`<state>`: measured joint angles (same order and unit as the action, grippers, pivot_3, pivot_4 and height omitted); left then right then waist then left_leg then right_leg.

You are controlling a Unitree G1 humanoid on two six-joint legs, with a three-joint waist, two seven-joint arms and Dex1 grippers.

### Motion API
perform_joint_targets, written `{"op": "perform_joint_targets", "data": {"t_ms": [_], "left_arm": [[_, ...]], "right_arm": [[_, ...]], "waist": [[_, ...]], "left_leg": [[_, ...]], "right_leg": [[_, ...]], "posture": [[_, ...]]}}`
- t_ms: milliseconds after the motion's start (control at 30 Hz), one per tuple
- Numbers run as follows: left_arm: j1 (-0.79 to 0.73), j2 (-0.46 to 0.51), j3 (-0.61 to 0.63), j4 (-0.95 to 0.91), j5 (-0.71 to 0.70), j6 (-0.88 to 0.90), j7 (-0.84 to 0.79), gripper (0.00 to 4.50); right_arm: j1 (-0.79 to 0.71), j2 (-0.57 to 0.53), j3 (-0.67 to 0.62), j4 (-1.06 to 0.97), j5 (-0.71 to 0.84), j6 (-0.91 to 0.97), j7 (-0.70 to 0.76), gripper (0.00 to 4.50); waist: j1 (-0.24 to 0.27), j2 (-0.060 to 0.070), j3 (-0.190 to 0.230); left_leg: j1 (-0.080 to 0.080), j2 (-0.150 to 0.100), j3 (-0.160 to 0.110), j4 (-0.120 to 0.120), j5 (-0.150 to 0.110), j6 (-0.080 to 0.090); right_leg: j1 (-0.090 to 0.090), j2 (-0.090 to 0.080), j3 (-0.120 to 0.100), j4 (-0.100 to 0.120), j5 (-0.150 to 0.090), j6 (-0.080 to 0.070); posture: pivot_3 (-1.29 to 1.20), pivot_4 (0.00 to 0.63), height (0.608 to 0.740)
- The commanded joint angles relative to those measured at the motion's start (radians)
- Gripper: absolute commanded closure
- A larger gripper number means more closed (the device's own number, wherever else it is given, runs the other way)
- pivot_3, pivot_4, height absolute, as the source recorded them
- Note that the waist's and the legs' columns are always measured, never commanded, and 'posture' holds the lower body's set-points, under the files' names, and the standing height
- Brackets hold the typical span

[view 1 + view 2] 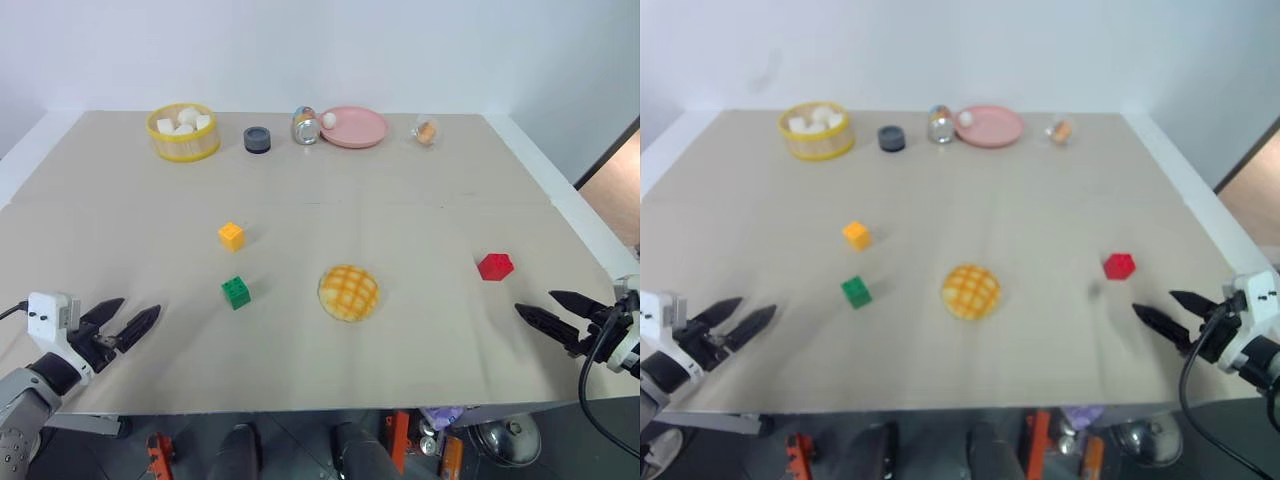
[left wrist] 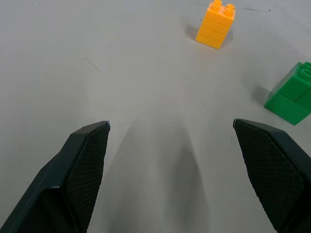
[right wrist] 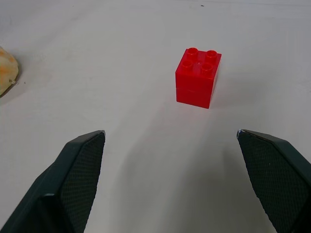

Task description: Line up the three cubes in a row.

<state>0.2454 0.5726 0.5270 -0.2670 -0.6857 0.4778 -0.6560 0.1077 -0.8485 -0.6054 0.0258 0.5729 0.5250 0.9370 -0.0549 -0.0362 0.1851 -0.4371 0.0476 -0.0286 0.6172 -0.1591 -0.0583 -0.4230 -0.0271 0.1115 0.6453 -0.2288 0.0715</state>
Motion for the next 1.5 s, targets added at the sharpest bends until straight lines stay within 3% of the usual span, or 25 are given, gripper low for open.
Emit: {"op": "perform_joint_targets", "data": {"t_ms": [33, 267, 467, 633, 800, 1133, 1500], "left_arm": [[0.011, 0.011, 0.002, -0.009, 0.026, -0.04, -0.018, 0.3], [0.012, 0.005, -0.001, -0.001, 0.047, -0.075, -0.044, 0.3], [-0.046, 0.079, 0.031, -0.074, -0.044, -0.048, -0.131, 0.3], [-0.191, 0.218, -0.018, -0.17, -0.159, 0.08, -0.162, 0.3], [-0.34, 0.283, -0.104, -0.22, -0.229, 0.158, -0.179, 0.3], [-0.5, 0.282, -0.27, -0.222, -0.227, 0.179, -0.244, 0.3], [-0.484, 0.24, -0.379, -0.211, -0.107, 0.105, -0.295, 0.3]], "right_arm": [[-0.036, -0.01, 0.007, -0.011, -0.006, -0.023, 0.0, 0.0], [-0.127, -0.035, 0.056, 0.026, -0.017, -0.026, 0.017, 0.0], [-0.259, -0.105, 0.11, -0.091, 0.07, 0.069, 0.085, 0.0], [-0.422, -0.094, 0.29, -0.201, 0.099, 0.122, 0.123, 0.0], [-0.513, -0.064, 0.471, -0.199, 0.03, 0.077, 0.17, 0.0], [-0.583, 0.053, 0.692, -0.128, -0.122, -0.072, 0.234, 0.0], [-0.643, 0.187, 0.832, -0.006, -0.281, -0.218, 0.234, 0.0]], "waist": [[0.0, 0.0, 0.0], [-0.008, 0.0, 0.0], [-0.015, 0.0, 0.0], [-0.019, 0.0, 0.0], [-0.018, 0.0, 0.0], [-0.018, 0.0, 0.001], [-0.019, 0.0, 0.001]], "left_leg": [[0.0, 0.0, 0.0, 0.0, 0.0, 0.0], [-0.001, 0.001, 0.0, -0.001, -0.001, 0.0], [-0.001, 0.001, 0.001, -0.001, 0.0, 0.0], [0.0, 0.003, 0.0, 0.0, 0.0, 0.001], [-0.002, 0.002, 0.001, 0.0, -0.001, 0.0], [-0.002, 0.003, -0.001, -0.005, -0.002, 0.002], [-0.002, 0.003, -0.001, 0.0, -0.002, 0.002]], "right_leg": [[0.0, 0.0, 0.0, 0.0, 0.0, 0.0], [0.002, 0.001, 0.0, 0.0, 0.0, 0.0], [0.002, 0.001, 0.0, 0.001, 0.0, 0.0], [0.001, 0.003, 0.0, 0.002, 0.0, 0.0], [0.002, 0.002, 0.0, 0.001, 0.0, 0.001], [0.0, 0.005, 0.0, 0.004, -0.001, 0.006], [0.002, 0.005, 0.0, 0.004, 0.001, 0.003]], "posture": [[0.0, 0.15, 0.74], [0.0, 0.15, 0.74], [0.0, 0.15, 0.74], [0.0, 0.15, 0.74], [0.0, 0.15, 0.74], [0.0, 0.15, 0.74], [0.0, 0.15, 0.74]]}}
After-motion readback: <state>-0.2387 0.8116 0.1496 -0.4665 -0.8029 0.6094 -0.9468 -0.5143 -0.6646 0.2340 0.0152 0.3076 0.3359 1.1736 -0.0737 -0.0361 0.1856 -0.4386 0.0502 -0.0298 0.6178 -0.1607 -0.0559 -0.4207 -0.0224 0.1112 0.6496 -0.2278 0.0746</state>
